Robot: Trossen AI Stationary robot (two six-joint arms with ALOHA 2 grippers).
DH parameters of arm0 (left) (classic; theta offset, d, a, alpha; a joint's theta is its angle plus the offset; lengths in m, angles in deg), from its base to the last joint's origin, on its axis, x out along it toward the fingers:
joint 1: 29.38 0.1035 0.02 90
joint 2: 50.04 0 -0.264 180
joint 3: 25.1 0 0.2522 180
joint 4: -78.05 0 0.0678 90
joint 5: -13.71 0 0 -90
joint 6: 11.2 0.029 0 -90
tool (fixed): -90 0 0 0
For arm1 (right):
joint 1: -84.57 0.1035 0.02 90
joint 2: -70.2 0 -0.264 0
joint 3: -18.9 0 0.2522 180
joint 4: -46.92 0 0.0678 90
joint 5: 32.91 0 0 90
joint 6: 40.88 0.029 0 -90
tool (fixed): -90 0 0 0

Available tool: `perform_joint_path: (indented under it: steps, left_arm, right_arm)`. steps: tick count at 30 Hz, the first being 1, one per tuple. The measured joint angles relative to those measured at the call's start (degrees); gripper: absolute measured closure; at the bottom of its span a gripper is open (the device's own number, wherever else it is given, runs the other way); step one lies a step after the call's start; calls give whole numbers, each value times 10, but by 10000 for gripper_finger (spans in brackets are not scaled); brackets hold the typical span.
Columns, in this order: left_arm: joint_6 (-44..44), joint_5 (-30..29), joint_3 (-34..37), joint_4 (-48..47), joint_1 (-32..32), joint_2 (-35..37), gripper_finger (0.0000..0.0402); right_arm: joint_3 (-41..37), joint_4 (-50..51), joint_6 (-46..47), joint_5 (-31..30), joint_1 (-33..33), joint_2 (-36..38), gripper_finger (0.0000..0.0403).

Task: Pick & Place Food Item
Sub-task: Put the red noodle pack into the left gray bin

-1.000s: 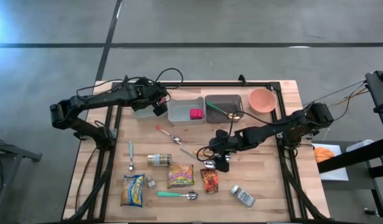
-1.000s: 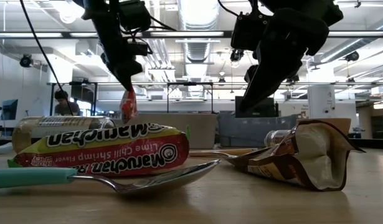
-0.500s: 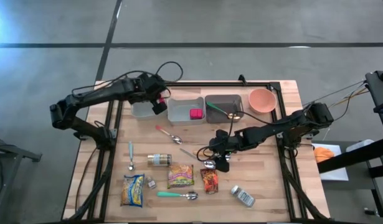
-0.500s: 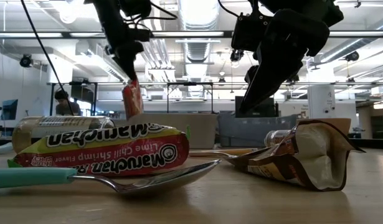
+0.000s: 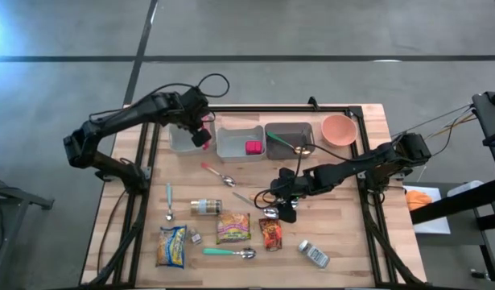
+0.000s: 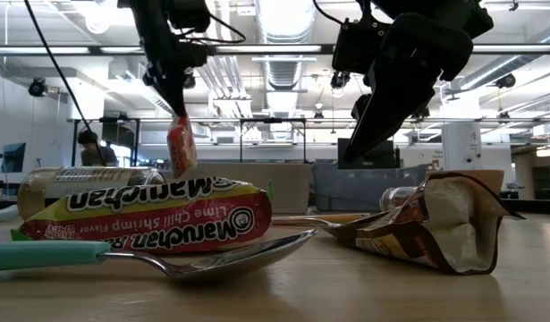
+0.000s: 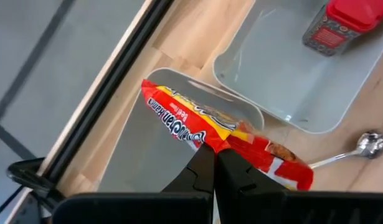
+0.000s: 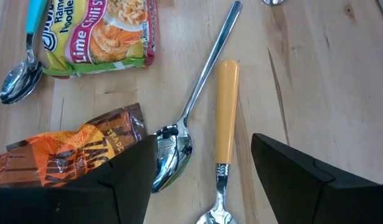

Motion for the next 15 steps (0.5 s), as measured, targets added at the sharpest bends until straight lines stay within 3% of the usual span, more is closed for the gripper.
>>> perform_joint_path:
  steps: [15]
  left_arm:
    - [25,29,-17,4,44,-88,401]
  right_arm:
    - [0,-3,-2,0,0,0,145]
